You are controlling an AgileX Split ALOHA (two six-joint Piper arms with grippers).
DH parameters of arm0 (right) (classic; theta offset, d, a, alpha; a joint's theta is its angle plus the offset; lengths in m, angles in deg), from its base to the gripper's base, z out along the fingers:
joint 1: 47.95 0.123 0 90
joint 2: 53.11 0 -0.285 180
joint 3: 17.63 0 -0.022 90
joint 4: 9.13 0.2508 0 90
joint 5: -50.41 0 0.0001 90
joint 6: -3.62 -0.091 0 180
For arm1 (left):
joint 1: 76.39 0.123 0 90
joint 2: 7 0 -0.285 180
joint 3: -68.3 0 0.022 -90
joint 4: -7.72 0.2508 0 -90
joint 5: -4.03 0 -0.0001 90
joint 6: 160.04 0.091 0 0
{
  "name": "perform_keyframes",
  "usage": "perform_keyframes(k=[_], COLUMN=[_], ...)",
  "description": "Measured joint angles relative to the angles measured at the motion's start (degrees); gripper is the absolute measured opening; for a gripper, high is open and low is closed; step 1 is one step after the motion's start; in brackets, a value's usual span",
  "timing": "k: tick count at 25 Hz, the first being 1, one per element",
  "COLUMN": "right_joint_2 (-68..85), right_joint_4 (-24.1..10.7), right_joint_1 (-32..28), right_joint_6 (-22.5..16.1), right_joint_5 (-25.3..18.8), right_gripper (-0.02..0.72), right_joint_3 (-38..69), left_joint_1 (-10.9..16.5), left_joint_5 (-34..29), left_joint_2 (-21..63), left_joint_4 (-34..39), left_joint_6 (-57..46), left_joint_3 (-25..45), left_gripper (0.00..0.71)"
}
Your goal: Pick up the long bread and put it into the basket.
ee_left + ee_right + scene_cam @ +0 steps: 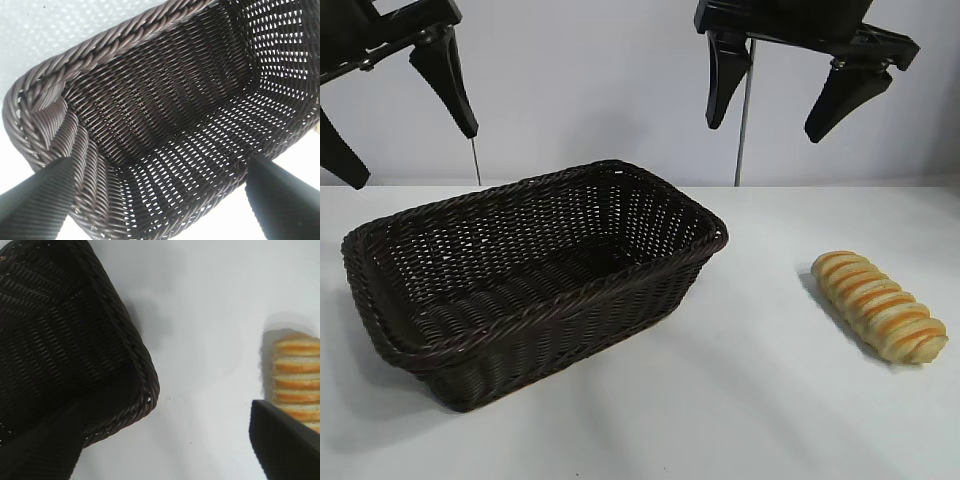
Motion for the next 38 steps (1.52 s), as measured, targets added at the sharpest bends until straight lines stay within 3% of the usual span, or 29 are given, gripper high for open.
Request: perform_keyframes(k=[34,38], right_joint_2=[0.00,0.00], right_joint_4=[0.00,0.00], right_joint_1=[0.00,0.00], right_joint_6=[0.00,0.00], right_joint_5=[-0.06,-0.18], right_gripper=[0.645,0.645], right_joint_3=[0.00,0.00], left_joint_1=[0.00,0.00], left_joint_5=[2.54,-0.43], left_joint_2=[0.00,0.00], left_joint_4=[0.00,1.95], left_joint_6=[0.00,-0.48], left_joint_3=[0.00,0.00], left_gripper=[0.668,0.668])
